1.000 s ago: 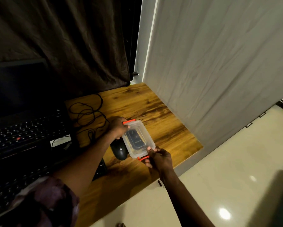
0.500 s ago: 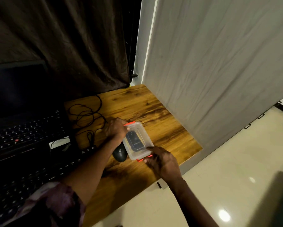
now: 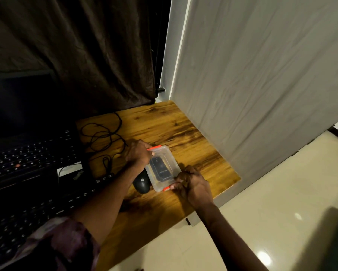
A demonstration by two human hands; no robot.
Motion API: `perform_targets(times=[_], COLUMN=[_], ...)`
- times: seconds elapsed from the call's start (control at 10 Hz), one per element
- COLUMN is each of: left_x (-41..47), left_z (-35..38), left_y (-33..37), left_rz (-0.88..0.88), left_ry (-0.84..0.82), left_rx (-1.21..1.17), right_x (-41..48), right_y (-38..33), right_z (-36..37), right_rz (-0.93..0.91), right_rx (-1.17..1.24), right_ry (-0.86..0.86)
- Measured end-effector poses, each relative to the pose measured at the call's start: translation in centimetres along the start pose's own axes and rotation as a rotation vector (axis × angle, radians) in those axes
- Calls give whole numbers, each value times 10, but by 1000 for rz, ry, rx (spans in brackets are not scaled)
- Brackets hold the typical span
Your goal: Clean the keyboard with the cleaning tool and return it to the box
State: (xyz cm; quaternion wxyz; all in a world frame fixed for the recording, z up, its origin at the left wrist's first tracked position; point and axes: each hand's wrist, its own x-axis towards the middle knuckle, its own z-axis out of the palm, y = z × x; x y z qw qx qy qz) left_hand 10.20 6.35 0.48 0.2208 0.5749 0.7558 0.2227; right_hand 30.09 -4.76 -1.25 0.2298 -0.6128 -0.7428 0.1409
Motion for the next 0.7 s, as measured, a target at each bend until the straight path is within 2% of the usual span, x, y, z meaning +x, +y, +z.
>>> perform_targets(times=[0.1, 0.2, 0.3, 0.5, 0.6, 0.7], left_x=[-4, -8, -13, -42, -49, -64], left_z=[2, 6, 3, -19, -30, -47], left_y=[-1, -5, -10, -31, -55, -82], left_rz=[25, 78, 112, 339, 395, 411], left_ry=[0, -60, -212, -168, -176, -186], left_rx=[9, 20, 70, 135, 183, 286], right_x=[2, 7, 16, 43, 50, 51], right_y=[0, 3, 1, -14, -42, -76], right_z=[-4, -7, -14, -5, 3, 15], right_rz=[104, 145, 244, 95, -60, -144], right_rx=[93, 69, 46, -155, -196, -254], right_ry=[-70, -166, -200, -45, -31, -101])
